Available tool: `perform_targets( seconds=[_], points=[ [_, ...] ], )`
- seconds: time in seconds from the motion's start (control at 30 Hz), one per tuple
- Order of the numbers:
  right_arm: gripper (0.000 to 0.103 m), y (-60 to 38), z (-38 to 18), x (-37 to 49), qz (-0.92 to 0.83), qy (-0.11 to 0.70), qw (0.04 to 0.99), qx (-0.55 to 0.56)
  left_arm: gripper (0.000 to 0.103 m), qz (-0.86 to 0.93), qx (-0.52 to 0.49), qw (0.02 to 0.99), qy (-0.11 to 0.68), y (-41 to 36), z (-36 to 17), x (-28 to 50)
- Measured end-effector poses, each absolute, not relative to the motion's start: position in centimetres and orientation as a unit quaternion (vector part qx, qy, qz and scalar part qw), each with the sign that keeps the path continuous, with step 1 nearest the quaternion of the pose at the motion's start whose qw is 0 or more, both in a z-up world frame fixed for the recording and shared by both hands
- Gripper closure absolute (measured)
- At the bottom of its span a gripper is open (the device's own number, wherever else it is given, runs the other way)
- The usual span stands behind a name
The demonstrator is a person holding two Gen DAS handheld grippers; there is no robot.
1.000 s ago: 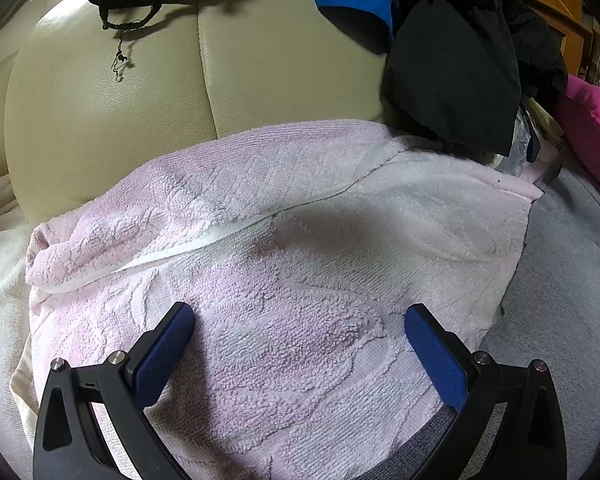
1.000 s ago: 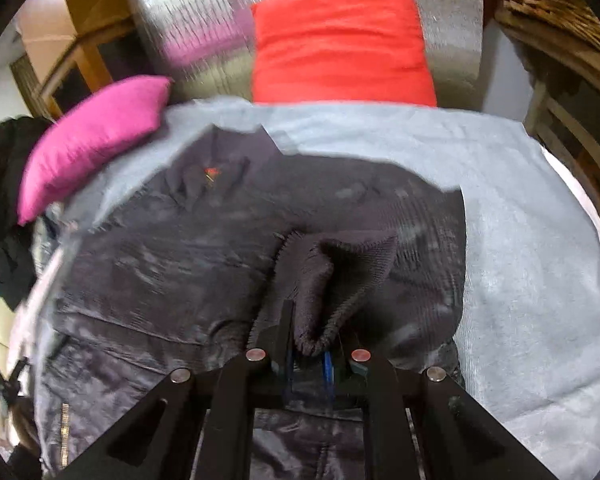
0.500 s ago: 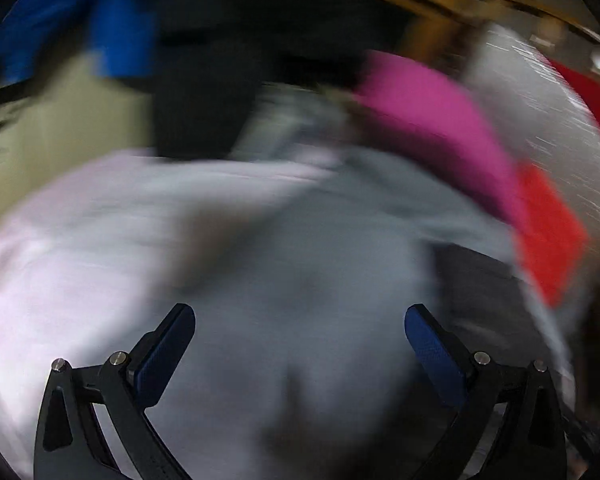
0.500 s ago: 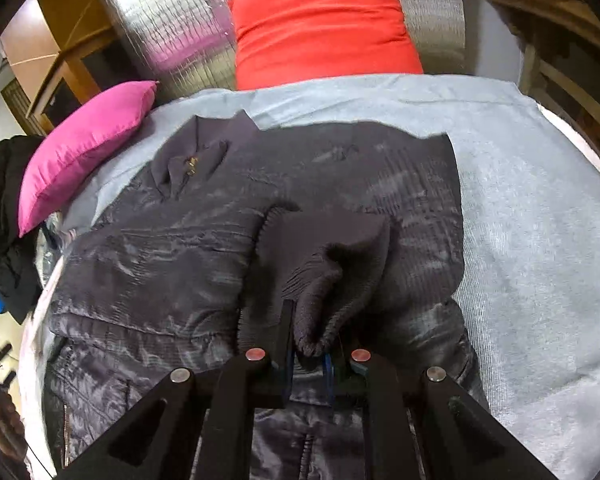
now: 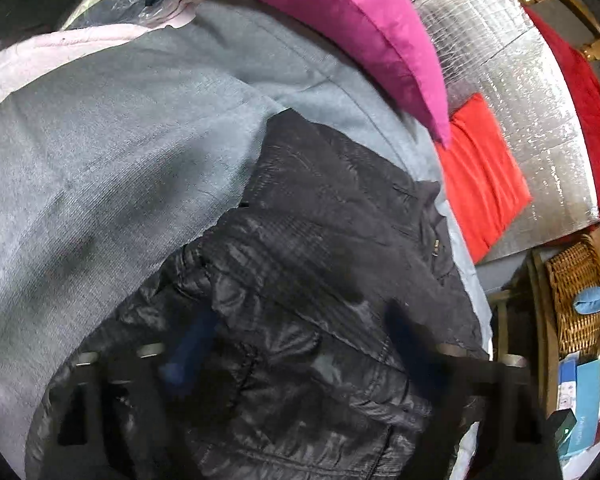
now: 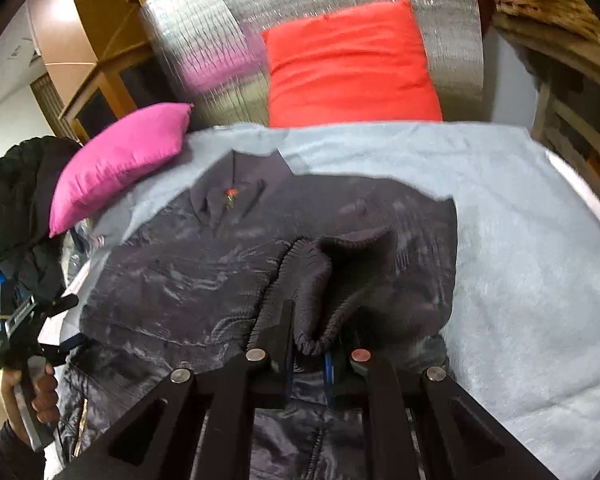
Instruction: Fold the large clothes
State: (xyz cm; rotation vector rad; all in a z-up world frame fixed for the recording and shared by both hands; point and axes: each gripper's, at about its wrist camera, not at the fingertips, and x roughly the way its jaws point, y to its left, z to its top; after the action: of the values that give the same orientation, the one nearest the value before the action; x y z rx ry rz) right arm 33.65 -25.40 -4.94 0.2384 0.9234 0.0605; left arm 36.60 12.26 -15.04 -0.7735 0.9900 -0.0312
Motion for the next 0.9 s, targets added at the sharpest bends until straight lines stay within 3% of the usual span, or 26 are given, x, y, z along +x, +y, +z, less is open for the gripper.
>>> perform_targets(
  seconds=[0.07, 0.27, 0.43, 0.63, 0.73, 0.77, 0.8, 0.83, 0.9],
  points=[
    [0.091, -25.6, -4.9, 33.6, 0.034, 0.443, 0.888, 0.117, 0.082, -0.010, -0.352, 0.810, 0.469, 12.4, -15.2, 37.0],
    [0.091, -26.0, -2.0, 31.9, 0.028, 0.399, 0.912, 0.093, 0.086, -0.017, -0.305, 0.829, 0.468, 12.2, -15.6, 36.0],
    [0.091, -26.9, -9.6, 33.0, -0.005, 0.494, 0.864, 0.101, 0.086, -0.001, -0.254, 0.840, 0.480, 11.0, -16.4, 36.1],
    [0.086, -27.9, -9.1, 32.6, 0.003, 0.474, 0.869, 0.141, 0.071, 0.009, -0.219, 0.857, 0.466, 11.0, -13.8, 34.5],
    [0.073, -29.3, -8.3, 31.5, 0.002, 0.463, 0.871, 0.168, 0.033, 0.038, -0.178, 0.888, 0.423, 10.9, -11.0, 32.3],
    [0.066, -29.8, -7.9, 30.9, -0.001, 0.454, 0.873, 0.178, 0.028, 0.044, -0.169, 0.897, 0.407, 11.1, -10.3, 31.6],
    [0.043, -30.3, -7.3, 30.3, -0.010, 0.443, 0.877, 0.188, 0.027, 0.056, -0.151, 0.912, 0.378, 10.9, -9.0, 30.7],
    [0.031, -30.9, -6.4, 29.5, -0.029, 0.424, 0.884, 0.197, 0.025, 0.061, -0.139, 0.920, 0.363, 10.6, -8.3, 30.4],
    [0.027, -31.9, -4.6, 28.5, -0.049, 0.387, 0.896, 0.213, 0.023, 0.058, -0.111, 0.931, 0.343, 9.4, -7.1, 30.6]
  ],
)
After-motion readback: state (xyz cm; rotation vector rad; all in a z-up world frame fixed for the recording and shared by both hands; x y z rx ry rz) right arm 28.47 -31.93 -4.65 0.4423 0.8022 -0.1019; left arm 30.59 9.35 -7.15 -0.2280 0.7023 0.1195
